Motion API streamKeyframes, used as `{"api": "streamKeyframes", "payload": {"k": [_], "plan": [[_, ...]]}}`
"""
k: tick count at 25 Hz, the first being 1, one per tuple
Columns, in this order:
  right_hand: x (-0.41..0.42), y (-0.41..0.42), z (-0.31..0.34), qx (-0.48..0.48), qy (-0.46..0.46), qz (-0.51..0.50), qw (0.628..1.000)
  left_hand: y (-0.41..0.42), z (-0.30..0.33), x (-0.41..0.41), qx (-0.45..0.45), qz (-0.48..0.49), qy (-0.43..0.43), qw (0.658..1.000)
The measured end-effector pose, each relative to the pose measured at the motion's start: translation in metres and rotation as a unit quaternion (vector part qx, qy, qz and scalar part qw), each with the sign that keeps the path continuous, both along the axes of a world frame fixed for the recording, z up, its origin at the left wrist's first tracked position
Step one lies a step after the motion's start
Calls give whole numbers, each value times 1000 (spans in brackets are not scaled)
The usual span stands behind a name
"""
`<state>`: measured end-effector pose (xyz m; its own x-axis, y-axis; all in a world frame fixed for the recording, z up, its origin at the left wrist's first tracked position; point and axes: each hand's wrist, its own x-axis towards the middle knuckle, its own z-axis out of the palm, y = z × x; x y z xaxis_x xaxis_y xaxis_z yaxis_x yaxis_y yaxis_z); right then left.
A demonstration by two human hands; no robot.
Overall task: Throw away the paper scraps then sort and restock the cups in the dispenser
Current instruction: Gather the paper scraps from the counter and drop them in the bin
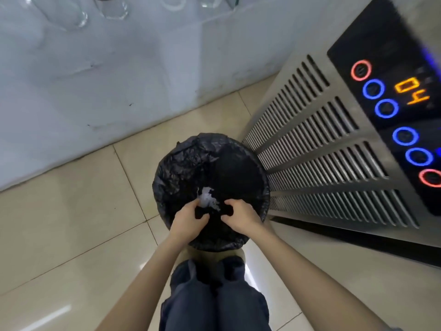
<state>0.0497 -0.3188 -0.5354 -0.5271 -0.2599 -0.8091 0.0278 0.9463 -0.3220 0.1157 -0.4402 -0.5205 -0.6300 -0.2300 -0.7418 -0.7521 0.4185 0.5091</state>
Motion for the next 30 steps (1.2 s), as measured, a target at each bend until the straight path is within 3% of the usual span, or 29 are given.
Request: {"api": "streamKeyframes", "payload": {"k": [5,17,30], "plan": [[1,-1,65,23,46,83,995,-8,58,4,-71,-112,-15,991],[14,-6,302,-28,169,102,980,-35,291,3,-170,-196,51,964],[6,34,479,-48,333,26,941,-16,454,-24,-260,-271,235,896]]}}
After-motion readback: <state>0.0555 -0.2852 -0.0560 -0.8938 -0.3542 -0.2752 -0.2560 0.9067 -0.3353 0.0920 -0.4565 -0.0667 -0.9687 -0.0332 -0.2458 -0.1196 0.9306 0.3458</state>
